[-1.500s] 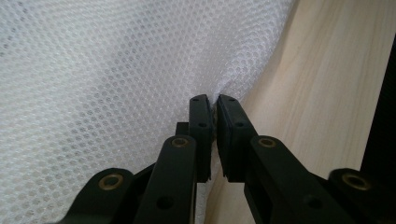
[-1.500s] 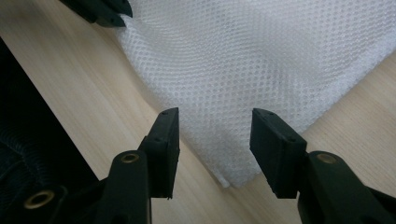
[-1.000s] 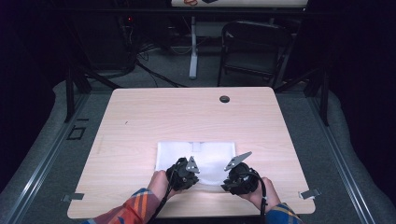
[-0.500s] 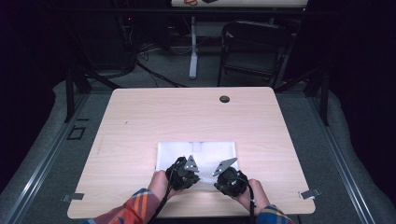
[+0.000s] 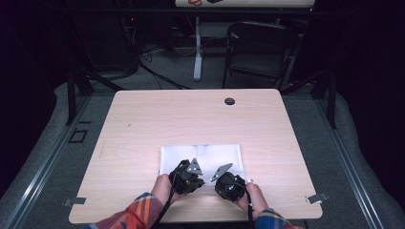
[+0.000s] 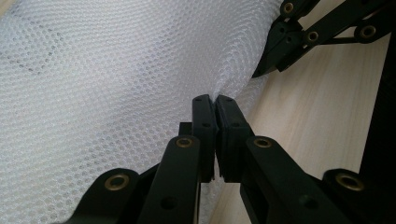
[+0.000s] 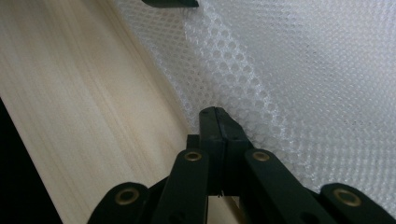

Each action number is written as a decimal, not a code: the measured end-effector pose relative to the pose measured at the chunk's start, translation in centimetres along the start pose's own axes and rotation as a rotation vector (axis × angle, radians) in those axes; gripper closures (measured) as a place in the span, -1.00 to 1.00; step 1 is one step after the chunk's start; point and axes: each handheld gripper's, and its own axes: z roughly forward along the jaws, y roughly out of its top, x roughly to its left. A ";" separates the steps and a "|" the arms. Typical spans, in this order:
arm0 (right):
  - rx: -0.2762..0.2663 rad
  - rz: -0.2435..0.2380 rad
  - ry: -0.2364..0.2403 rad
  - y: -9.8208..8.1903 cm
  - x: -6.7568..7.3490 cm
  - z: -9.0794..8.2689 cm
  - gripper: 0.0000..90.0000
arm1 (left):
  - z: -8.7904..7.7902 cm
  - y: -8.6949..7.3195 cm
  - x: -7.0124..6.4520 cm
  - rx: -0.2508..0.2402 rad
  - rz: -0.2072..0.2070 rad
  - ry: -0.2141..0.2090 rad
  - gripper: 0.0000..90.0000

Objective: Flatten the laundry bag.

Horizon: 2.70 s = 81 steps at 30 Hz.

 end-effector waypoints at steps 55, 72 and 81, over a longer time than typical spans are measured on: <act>0.045 -0.046 0.033 -0.1 0.3 -0.3 1.00 | -2.6 2.1 2.8 -0.053 -0.104 0.057 0.95; 0.059 -0.049 0.040 -0.3 0.5 -0.5 1.00 | -3.9 3.0 3.6 -0.077 -0.099 0.084 0.95; 0.072 -0.054 0.054 -0.3 0.6 -0.6 1.00 | -5.0 4.3 4.5 -0.078 -0.083 0.116 0.95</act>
